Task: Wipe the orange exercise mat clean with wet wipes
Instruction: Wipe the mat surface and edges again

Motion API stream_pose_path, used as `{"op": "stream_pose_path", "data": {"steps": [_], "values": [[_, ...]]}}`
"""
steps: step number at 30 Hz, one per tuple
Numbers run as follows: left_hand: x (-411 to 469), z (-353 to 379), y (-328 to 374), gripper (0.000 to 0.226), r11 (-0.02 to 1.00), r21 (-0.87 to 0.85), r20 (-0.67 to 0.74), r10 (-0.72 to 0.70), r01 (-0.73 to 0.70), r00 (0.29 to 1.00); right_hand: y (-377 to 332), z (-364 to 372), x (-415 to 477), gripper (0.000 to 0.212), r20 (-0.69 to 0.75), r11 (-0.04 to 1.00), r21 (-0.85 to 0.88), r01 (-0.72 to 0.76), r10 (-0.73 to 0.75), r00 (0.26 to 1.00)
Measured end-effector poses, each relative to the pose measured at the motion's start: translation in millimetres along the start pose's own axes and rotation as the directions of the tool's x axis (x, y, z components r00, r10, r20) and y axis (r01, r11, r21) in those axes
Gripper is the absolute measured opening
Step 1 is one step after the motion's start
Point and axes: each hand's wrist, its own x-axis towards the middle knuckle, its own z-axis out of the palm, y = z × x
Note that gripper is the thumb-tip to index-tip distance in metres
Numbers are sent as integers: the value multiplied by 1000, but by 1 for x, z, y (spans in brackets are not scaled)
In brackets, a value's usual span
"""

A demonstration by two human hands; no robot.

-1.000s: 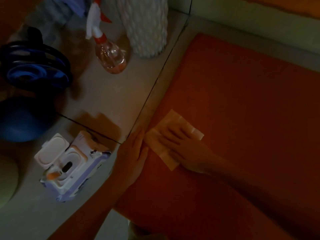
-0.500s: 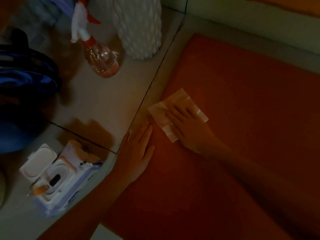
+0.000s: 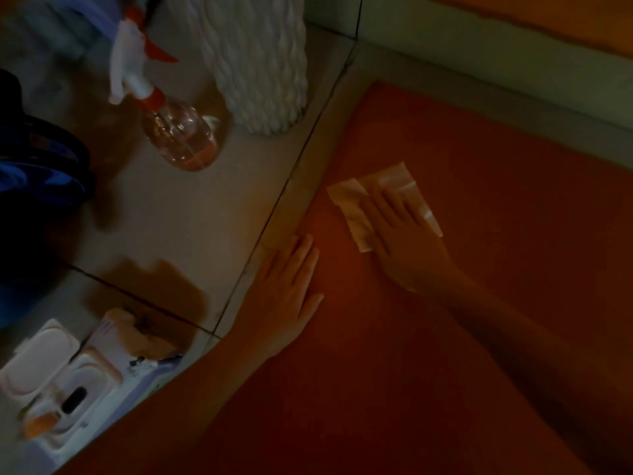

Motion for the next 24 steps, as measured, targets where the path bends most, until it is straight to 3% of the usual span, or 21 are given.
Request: {"op": "stream_pose_path", "data": {"steps": [5, 8, 10, 14, 21, 24], "values": [[-3, 6, 2, 61, 997, 69, -22, 35, -33, 999, 33, -30, 82, 55, -67, 975, -16, -223, 222, 973], [-3, 6, 3, 58, 981, 112, -31, 160, -155, 987, 43, -40, 127, 55, -40, 955, 36, -295, 296, 954], [-2, 7, 2, 58, 981, 103, -36, 171, -167, 985, 44, -40, 139, 55, -19, 951, 64, -303, 305, 952], [-1, 6, 3, 56, 981, 103, -44, 167, -162, 985, 58, -44, 120, 55, -56, 977, 21, -211, 212, 976], [-1, 7, 3, 56, 983, 92, -50, 162, -157, 985, 125, -30, 65, 58, -112, 929, -2, -371, 369, 923], [-1, 7, 4, 58, 984, 86, -46, 163, -159, 985, 106, -34, 69, 55, -90, 882, 120, -456, 467, 880]]}}
